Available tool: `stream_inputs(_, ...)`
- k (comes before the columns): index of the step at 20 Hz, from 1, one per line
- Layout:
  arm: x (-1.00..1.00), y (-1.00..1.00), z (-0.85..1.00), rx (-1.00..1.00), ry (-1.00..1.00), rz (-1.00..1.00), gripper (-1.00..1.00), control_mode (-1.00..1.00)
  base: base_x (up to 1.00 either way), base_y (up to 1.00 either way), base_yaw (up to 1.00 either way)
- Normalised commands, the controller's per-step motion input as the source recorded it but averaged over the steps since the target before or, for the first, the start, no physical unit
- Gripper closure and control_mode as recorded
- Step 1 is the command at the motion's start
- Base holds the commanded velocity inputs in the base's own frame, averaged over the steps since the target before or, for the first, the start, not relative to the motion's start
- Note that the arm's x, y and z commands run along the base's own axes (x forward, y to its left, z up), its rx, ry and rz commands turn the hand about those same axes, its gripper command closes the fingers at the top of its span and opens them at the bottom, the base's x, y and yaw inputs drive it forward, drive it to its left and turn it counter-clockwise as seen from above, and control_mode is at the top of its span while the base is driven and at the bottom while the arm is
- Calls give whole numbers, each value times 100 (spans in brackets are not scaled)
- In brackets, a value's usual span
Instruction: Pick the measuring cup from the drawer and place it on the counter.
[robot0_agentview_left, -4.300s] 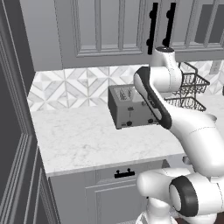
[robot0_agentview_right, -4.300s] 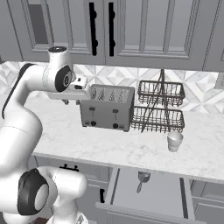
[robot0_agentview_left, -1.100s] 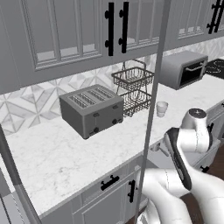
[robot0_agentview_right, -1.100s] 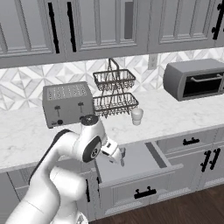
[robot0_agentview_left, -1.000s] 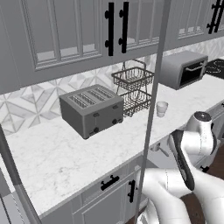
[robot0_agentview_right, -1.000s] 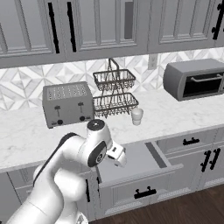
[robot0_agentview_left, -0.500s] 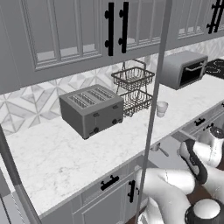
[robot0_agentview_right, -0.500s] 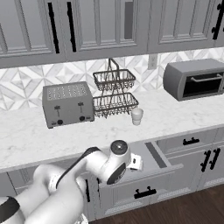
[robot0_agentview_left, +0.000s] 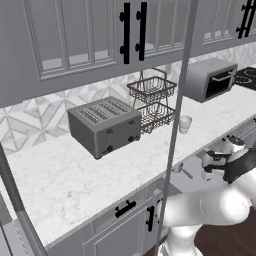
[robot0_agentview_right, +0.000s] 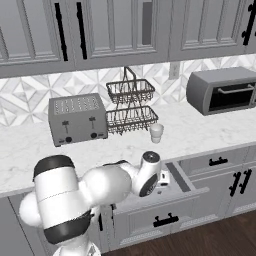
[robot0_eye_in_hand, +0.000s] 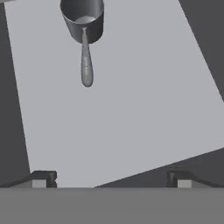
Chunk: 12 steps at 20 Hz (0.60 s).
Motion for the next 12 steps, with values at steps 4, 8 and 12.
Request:
stream_inputs(4,-58,-100,-99,0,28,5,-100,-100,0,0,0)
stream_inputs(8,-100,-100,-73,0,35,0,-100,-100,0,0,0)
stream_inputs(12,-100,-100,-1,3,15,3,-100,-100,0,0,0)
